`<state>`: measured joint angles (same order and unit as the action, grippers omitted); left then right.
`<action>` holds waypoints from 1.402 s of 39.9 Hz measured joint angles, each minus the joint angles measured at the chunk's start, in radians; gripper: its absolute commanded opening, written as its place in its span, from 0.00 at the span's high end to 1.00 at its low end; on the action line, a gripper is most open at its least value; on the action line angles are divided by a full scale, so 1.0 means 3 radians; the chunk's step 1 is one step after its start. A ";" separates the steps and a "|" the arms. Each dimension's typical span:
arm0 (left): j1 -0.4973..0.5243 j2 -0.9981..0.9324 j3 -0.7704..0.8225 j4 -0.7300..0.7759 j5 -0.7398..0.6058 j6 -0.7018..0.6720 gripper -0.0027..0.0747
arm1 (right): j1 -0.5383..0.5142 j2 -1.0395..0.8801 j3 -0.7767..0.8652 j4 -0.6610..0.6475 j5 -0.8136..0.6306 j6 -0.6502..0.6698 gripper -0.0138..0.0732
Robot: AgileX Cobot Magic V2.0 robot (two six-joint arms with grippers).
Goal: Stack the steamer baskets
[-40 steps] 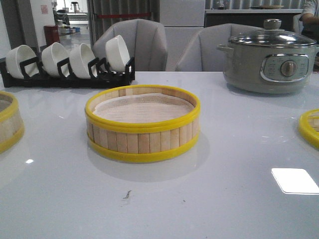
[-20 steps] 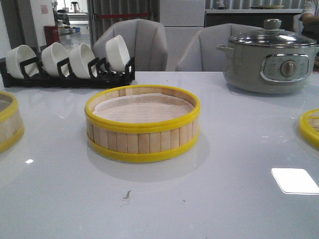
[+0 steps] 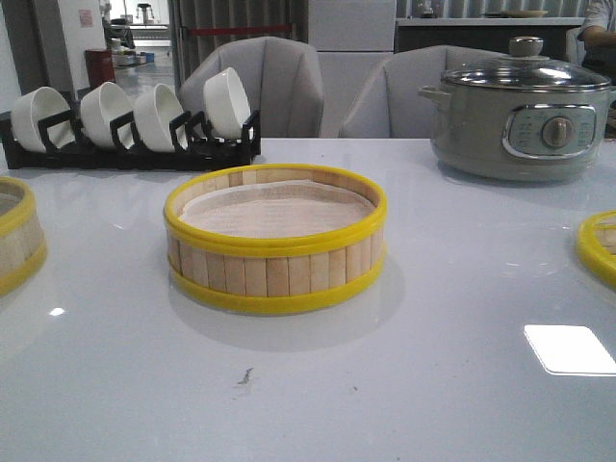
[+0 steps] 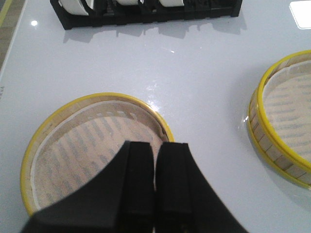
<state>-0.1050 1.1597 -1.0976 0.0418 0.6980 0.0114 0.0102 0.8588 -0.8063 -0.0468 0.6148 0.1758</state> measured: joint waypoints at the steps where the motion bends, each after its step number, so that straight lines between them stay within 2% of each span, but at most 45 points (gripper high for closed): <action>1: 0.0000 0.0026 0.0000 -0.0006 0.0006 0.0000 0.75 | 0.0000 0.0000 0.0000 0.0000 0.0010 0.0000 0.35; 8: 0.0000 0.0221 0.0000 -0.0018 -0.0007 0.0000 0.38 | 0.0000 0.0000 0.0000 -0.0004 0.0017 -0.0006 0.35; 10: 0.0000 0.0303 0.0000 -0.0020 -0.0032 0.0000 0.32 | 0.0000 0.0000 0.0000 -0.0004 0.0017 -0.0004 0.35; 19: 0.0000 0.0799 0.0000 -0.0082 -0.0124 0.0000 0.31 | 0.0000 0.0000 0.0000 -0.0004 0.0017 -0.0012 0.35; 40: 0.0000 0.1903 -0.0006 -0.0354 -0.0649 -0.0012 0.31 | 0.0000 0.0000 0.0000 -0.0004 0.0022 -0.0015 0.35; 43: 0.0000 0.2018 -0.0006 -0.0403 -0.0665 -0.0012 0.34 | 0.0000 0.0000 0.0000 -0.0004 0.0022 -0.0020 0.35; 47: 0.0000 0.2097 -0.0006 -0.0477 -0.0678 -0.0018 0.46 | 0.0000 0.0002 0.0000 -0.0004 0.0022 -0.0020 0.35; 50: 0.0000 0.2104 -0.0006 -0.0525 -0.0690 -0.0019 0.62 | 0.0000 0.0002 0.0000 -0.0004 0.0022 -0.0020 0.35; 53: 0.0000 0.2104 -0.0014 -0.0553 -0.0702 -0.0019 0.87 | 0.0000 0.0002 0.0000 -0.0004 0.0022 -0.0020 0.35; 56: 0.0000 0.2104 -0.0024 -0.0560 -0.0702 -0.0038 0.83 | 0.0000 0.0002 0.0000 -0.0004 0.0022 -0.0020 0.35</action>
<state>-0.1050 1.7908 -1.1049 -0.1262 0.4875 0.0000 0.0102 0.8593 -0.8063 -0.0479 0.6213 0.1698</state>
